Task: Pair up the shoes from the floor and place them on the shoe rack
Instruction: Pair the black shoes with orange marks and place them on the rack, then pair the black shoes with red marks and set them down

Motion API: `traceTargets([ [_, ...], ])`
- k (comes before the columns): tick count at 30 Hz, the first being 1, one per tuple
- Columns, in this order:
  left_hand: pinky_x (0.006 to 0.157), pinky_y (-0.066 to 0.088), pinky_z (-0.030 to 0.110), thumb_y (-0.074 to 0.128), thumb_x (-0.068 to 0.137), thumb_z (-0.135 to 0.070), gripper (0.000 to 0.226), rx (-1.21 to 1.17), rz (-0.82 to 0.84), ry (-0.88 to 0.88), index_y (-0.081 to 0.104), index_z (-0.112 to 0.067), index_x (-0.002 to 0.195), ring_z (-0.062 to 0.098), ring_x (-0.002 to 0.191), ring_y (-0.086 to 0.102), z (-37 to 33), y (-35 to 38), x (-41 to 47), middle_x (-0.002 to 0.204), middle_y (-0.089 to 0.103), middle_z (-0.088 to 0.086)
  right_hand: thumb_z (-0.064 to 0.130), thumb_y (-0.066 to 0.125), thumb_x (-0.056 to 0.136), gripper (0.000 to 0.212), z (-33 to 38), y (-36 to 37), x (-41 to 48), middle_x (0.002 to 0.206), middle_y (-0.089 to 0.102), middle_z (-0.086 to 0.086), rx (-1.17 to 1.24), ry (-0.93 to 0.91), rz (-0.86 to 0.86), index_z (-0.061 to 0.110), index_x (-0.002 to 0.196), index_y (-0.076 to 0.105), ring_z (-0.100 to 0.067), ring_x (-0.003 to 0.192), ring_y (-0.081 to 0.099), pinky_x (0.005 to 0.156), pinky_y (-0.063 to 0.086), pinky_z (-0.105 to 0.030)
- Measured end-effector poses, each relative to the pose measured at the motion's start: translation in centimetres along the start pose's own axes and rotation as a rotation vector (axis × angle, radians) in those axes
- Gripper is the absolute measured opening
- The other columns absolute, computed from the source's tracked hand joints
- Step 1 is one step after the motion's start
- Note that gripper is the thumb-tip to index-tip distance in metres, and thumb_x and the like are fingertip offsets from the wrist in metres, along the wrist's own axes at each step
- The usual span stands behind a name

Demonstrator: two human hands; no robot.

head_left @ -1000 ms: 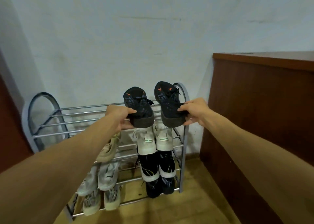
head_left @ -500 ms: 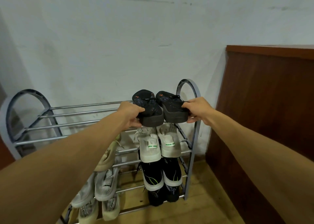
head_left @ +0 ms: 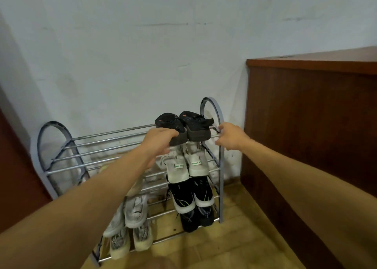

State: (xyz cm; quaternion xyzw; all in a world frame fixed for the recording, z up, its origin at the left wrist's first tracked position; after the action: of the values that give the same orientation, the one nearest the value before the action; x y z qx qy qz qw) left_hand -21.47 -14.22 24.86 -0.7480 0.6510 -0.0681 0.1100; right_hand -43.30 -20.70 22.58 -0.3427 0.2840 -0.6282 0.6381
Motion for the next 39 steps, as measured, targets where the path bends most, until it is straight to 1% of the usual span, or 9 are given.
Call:
traceTargets([
  [8,0.093,0.050,0.032,0.061,0.087,-0.029,0.012,0.150,0.305,0.052,0.069,-0.025,0.095,0.015,0.100,0.063,3.1,8.9,-11.8,0.104,0.068,-0.005,0.018,0.069,0.086,0.040,-7.6,0.1,-10.0,0.117,0.062,-0.004,-0.006,0.048,0.222,0.012,0.124,0.059,-0.021,0.095,0.064,0.065,0.058,-0.024],
  [14,0.077,0.043,0.029,0.059,0.089,-0.022,0.013,0.254,0.487,-0.083,0.070,-0.016,0.091,0.017,0.085,0.056,12.3,16.6,-18.0,0.090,0.062,0.005,0.011,0.071,0.084,0.042,-18.9,3.7,-19.1,0.123,0.064,-0.017,0.037,0.250,0.412,0.005,0.124,0.060,-0.034,0.109,0.064,0.087,0.057,-0.043],
  [16,0.069,0.045,0.018,0.059,0.089,-0.021,0.018,0.276,0.528,-0.132,0.071,-0.011,0.098,0.013,0.081,0.058,15.3,18.9,-19.7,0.090,0.063,0.003,0.008,0.069,0.086,0.047,-23.1,5.2,-22.4,0.127,0.059,-0.016,0.081,0.359,0.473,0.003,0.130,0.055,-0.034,0.114,0.060,0.092,0.054,-0.045],
  [18,0.061,0.048,0.008,0.059,0.089,-0.021,0.014,0.269,0.579,-0.169,0.071,-0.017,0.096,0.005,0.079,0.063,18.1,21.2,-21.4,0.092,0.068,-0.002,0.006,0.066,0.087,0.040,-26.9,6.7,-25.7,0.116,0.061,-0.016,0.129,0.458,0.523,0.003,0.126,0.057,-0.024,0.100,0.066,0.079,0.057,-0.034],
  [20,0.072,0.051,0.014,0.061,0.087,-0.027,0.011,0.296,0.633,-0.198,0.071,-0.025,0.091,0.004,0.083,0.065,20.7,23.3,-22.8,0.092,0.071,-0.006,0.008,0.063,0.090,0.026,-30.6,8.5,-28.7,0.096,0.062,-0.011,0.139,0.558,0.559,0.003,0.115,0.059,-0.011,0.077,0.066,0.061,0.052,-0.023],
  [25,0.090,0.053,0.033,0.061,0.086,-0.033,0.009,0.381,0.724,-0.284,0.068,-0.034,0.081,0.011,0.089,0.068,27.2,26.2,-25.7,0.089,0.073,-0.007,0.011,0.071,0.085,0.066,-37.6,13.2,-33.9,0.138,0.048,-0.012,0.164,0.686,0.600,0.011,0.143,0.039,-0.026,0.113,0.057,0.081,0.054,-0.033],
  [31,0.082,0.045,0.025,0.056,0.087,-0.045,0.029,0.609,0.906,-0.252,0.061,-0.029,0.110,0.008,0.098,0.056,32.9,28.1,-29.7,0.103,0.061,-0.012,0.015,0.076,0.080,0.081,-42.3,18.1,-38.3,0.143,0.045,-0.010,0.250,0.834,0.590,0.016,0.145,0.029,-0.030,0.123,0.050,0.092,0.052,-0.039],
  [35,0.083,0.045,0.025,0.056,0.087,-0.040,0.030,0.618,0.981,-0.162,0.062,-0.028,0.114,0.009,0.100,0.057,31.8,30.7,-29.7,0.108,0.062,-0.010,0.027,0.079,0.076,0.098,-44.7,19.7,-39.8,0.149,0.032,-0.017,0.099,0.900,0.477,0.013,0.151,0.018,-0.037,0.135,0.033,0.106,0.039,-0.045],
  [39,0.087,0.046,0.026,0.056,0.087,-0.036,0.034,0.649,1.023,-0.178,0.061,-0.024,0.119,0.012,0.105,0.057,32.5,32.5,-29.8,0.117,0.062,-0.005,0.036,0.078,0.075,0.102,-46.3,22.5,-43.7,0.144,0.029,-0.019,-0.005,1.045,0.453,0.011,0.150,0.014,-0.039,0.131,0.030,0.104,0.037,-0.046],
])
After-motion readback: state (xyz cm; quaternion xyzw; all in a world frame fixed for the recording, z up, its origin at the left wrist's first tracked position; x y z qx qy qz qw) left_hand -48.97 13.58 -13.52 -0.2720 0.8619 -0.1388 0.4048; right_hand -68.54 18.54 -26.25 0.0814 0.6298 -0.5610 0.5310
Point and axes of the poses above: each hand's wrist, its own x-axis towards the middle knuckle, its own y-axis out of the palm, z = x × y, the point moved 6 cm from there along x, towards the middle knuckle
